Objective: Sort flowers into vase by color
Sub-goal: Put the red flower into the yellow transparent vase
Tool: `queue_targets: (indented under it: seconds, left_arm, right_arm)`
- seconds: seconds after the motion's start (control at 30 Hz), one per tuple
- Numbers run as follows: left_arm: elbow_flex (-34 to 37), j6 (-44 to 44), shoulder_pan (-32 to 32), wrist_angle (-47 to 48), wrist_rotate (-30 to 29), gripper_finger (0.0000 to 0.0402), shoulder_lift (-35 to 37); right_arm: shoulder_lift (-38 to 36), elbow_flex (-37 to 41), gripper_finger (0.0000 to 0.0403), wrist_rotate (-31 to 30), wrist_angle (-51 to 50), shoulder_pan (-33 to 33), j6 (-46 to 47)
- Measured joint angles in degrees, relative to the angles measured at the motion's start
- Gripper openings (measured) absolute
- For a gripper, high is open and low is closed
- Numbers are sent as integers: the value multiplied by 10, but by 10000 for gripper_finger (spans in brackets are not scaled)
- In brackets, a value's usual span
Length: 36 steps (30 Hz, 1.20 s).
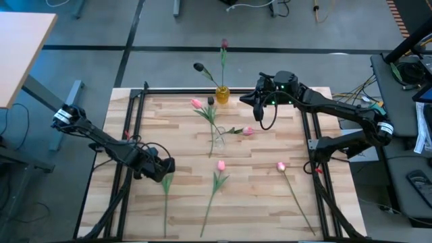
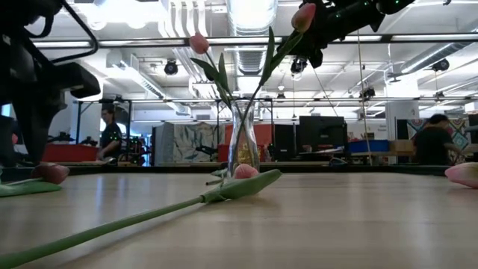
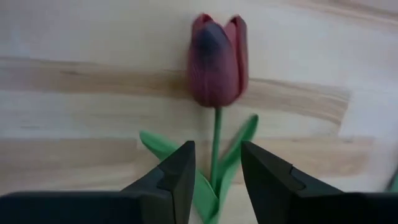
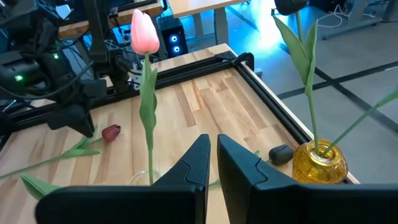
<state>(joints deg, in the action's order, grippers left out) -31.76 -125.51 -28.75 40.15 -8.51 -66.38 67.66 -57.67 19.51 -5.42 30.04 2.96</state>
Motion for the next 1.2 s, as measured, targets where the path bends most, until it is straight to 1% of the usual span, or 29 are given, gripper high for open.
queue_targets:
  seconds: [0.13, 0.27, 0.5, 0.67, 0.77, 0.9, 0.97, 1.1, 1.2]
  left_arm:
    - [11, 0, 0, -19, -14, 114, -1]
    - [22, 0, 2, -27, -15, 114, -1]
    - [62, 6, 2, -106, -19, 114, -1]
    - [75, 5, 2, -117, -21, 113, -1]
    - [78, 5, 2, -117, -21, 95, -1]
    - [80, 14, 1, -117, -31, 40, -1]
    - [81, 19, 1, -117, -47, 12, -1]
    - [75, 25, 2, -120, -93, 7, 13]
    - [59, 33, 2, -117, -147, 3, 34]
  right_arm:
    - [0, 0, 22, 0, 2, 0, 0]
    - [0, 0, 22, 0, 2, 0, 0]
    - [0, 0, 22, -4, 2, 0, 0]
    - [0, 0, 22, -16, 2, 0, 0]
    - [0, 0, 22, -16, 2, 0, 0]
    - [0, 0, 22, -16, 2, 0, 0]
    - [0, 0, 22, -16, 2, 0, 0]
    - [0, 0, 22, -16, 5, 0, 6]
    - [0, 0, 22, -16, 4, 0, 16]
